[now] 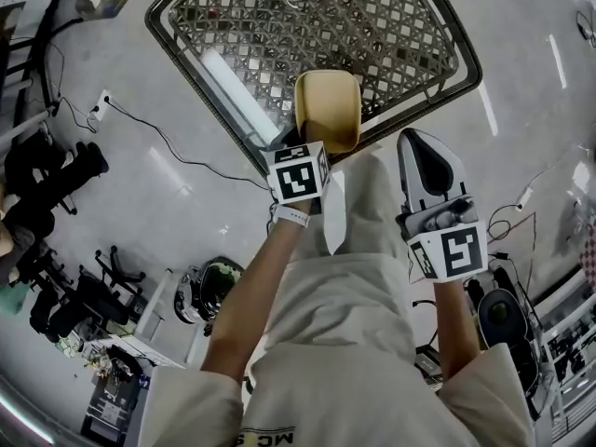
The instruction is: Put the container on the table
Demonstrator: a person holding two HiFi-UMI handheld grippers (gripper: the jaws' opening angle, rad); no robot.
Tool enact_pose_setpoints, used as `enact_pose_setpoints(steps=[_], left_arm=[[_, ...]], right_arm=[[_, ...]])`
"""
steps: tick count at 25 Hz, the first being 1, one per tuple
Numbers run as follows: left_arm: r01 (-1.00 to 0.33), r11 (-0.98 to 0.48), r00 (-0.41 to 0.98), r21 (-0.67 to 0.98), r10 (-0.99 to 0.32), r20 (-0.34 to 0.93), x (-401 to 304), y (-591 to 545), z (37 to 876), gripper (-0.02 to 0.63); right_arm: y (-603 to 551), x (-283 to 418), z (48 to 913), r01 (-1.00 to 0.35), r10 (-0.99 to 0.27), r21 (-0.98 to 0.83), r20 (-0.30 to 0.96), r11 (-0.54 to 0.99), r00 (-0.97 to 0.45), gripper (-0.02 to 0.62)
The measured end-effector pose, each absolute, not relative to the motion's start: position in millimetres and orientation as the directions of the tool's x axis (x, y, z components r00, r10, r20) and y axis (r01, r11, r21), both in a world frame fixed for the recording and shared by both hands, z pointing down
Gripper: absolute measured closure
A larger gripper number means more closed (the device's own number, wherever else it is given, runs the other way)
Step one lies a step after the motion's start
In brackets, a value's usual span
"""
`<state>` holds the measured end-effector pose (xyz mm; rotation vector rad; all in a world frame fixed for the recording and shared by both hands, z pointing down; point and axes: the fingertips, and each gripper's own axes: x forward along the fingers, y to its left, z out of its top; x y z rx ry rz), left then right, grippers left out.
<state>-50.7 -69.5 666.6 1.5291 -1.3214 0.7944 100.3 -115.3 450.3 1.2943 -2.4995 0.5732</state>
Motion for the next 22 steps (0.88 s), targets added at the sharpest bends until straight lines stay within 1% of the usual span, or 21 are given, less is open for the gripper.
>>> enact_pose_setpoints(steps=[3, 11, 22], left_arm=[[-0.975, 0.034, 0.195, 0.22, -0.349, 0.917, -44.0, -64.4, 680.5, 0.581], [-0.977, 0.063, 0.173, 0.202, -0.311, 0.934, -59.5, -63.0, 698.8, 0.581], [-0.979, 0.084, 0.153, 0.185, -0.296, 0.943, -61.4, -61.4, 706.3, 0.58]], right_arm=[[-108.2, 110.6, 455.8, -0.823, -0.711, -0.228, 0.418, 0.52, -0.565, 0.575], [-110.4, 99.9, 460.5, -0.819, -0.699, -0.236, 0.43, 0.523, -0.571, 0.575], [-110.3, 101.7, 460.9, -0.818, -0.7, -0.241, 0.428, 0.522, -0.572, 0.575]])
